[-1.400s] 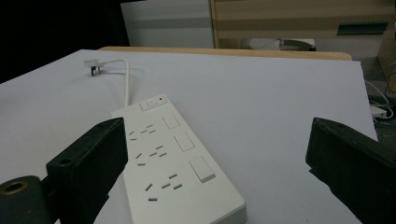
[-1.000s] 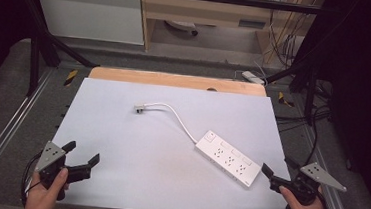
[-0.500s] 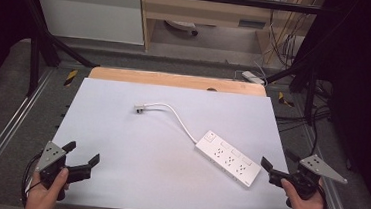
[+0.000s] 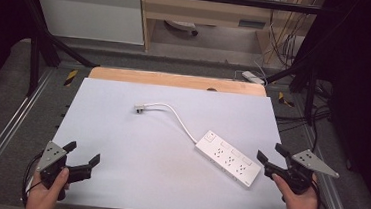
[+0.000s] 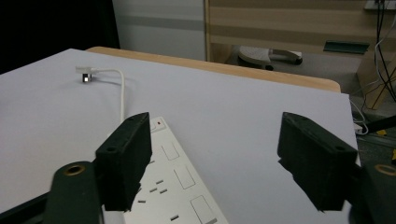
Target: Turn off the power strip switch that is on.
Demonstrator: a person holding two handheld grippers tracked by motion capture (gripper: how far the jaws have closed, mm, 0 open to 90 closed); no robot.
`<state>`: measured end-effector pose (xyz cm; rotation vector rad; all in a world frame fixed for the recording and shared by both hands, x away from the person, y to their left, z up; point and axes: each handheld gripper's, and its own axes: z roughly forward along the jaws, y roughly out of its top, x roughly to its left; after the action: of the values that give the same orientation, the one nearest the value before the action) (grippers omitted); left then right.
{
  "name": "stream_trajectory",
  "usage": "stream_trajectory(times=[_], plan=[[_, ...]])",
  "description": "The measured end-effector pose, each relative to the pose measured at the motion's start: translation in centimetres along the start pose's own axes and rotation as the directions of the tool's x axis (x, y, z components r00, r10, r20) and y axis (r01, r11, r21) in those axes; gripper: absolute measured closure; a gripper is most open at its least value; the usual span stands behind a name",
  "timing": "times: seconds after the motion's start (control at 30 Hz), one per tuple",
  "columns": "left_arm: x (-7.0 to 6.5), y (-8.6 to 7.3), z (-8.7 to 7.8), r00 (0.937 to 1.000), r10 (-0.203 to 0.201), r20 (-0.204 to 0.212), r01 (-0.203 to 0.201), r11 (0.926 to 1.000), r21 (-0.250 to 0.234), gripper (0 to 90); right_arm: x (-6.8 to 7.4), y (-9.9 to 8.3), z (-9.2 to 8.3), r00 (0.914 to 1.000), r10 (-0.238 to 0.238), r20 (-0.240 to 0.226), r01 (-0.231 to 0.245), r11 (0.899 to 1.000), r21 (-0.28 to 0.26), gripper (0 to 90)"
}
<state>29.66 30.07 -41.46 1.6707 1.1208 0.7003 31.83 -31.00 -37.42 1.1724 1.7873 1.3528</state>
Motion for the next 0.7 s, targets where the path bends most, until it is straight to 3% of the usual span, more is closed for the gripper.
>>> stream_trajectory(times=[0.2,0.53,0.7], plan=[[0.0,0.0,0.0,1.0000,-0.006,0.000,0.006,1.0000,-0.003,5.5,0.3,0.1,0.7,0.9997,-0.018,-0.019,0.019,1.000,0.009,45.0],[0.0,0.0,0.0,1.0000,0.001,0.003,-0.001,1.0000,0.000,5.7,0.6,-0.7,2.8,0.9974,-0.053,-0.048,0.057,0.994,0.088,73.0],[0.0,0.0,0.0,1.0000,0.002,0.003,-0.002,1.0000,-0.001,5.6,0.6,-1.0,3.3,0.9965,-0.066,-0.051,0.071,0.992,0.102,80.9]])
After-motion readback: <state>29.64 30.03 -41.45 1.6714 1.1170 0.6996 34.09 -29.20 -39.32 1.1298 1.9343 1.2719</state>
